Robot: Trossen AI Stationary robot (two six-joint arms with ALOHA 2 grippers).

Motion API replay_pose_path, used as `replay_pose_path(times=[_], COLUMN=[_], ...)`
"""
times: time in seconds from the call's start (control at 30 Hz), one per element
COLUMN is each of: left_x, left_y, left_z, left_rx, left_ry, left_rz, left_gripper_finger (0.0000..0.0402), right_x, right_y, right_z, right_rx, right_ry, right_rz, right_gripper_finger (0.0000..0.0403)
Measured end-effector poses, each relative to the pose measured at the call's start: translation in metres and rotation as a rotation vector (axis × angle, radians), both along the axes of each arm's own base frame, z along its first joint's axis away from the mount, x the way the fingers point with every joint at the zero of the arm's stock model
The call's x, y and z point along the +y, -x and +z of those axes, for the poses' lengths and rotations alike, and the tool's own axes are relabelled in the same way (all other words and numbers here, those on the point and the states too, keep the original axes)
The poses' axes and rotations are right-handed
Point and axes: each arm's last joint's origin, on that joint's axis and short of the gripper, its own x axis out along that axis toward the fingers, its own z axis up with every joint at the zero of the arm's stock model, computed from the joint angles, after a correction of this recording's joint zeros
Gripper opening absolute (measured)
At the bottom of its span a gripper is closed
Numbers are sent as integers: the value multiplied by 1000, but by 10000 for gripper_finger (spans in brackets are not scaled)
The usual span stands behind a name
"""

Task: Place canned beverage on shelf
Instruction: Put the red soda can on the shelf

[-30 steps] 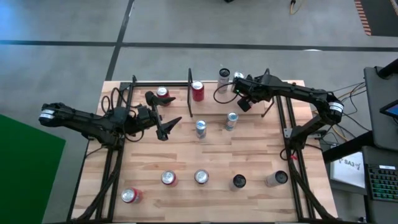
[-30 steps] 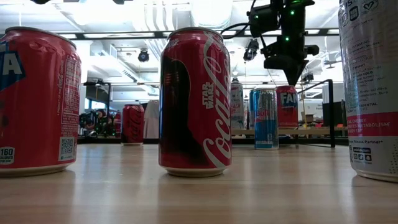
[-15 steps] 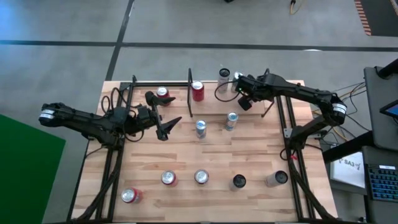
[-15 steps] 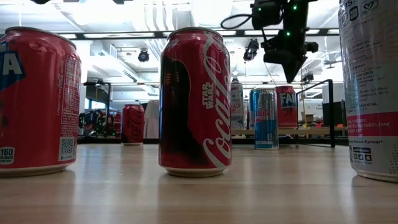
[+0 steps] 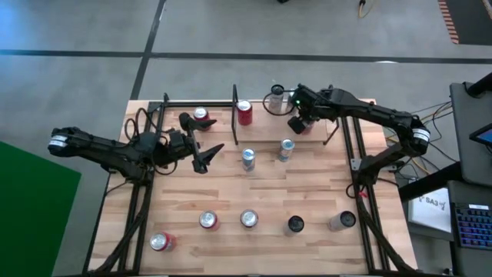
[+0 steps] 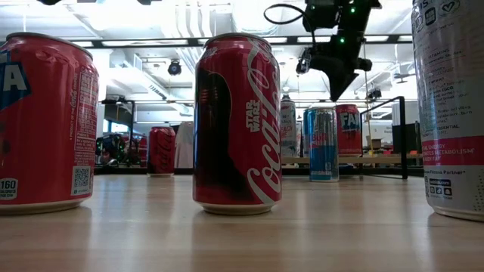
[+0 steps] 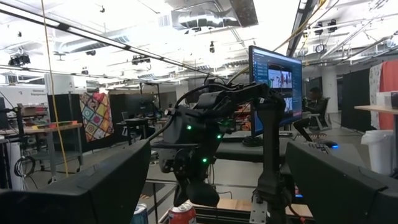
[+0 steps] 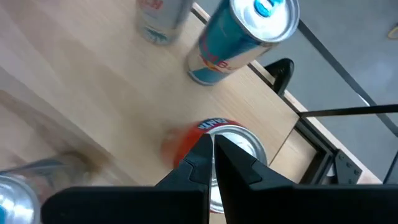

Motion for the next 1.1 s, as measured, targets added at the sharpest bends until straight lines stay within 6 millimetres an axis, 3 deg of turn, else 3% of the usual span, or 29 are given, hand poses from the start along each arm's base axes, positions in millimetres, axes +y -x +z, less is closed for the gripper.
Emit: replay_pose_path(times=[0.7,1.1], left_x=[0,0], left_y=[0,0], left_z=[0,0], left_rx=[-6,-7], left_ry=[4,4], left_rz=[-1,-1], left_gripper_finger=[359,359], right_x=[-3,-6], right_y=[4,10], right_z=[-20,-20], right_rx=[45,85], right_ry=[23,63], right_rz=[-51,-91], right_gripper_finger=[9,9])
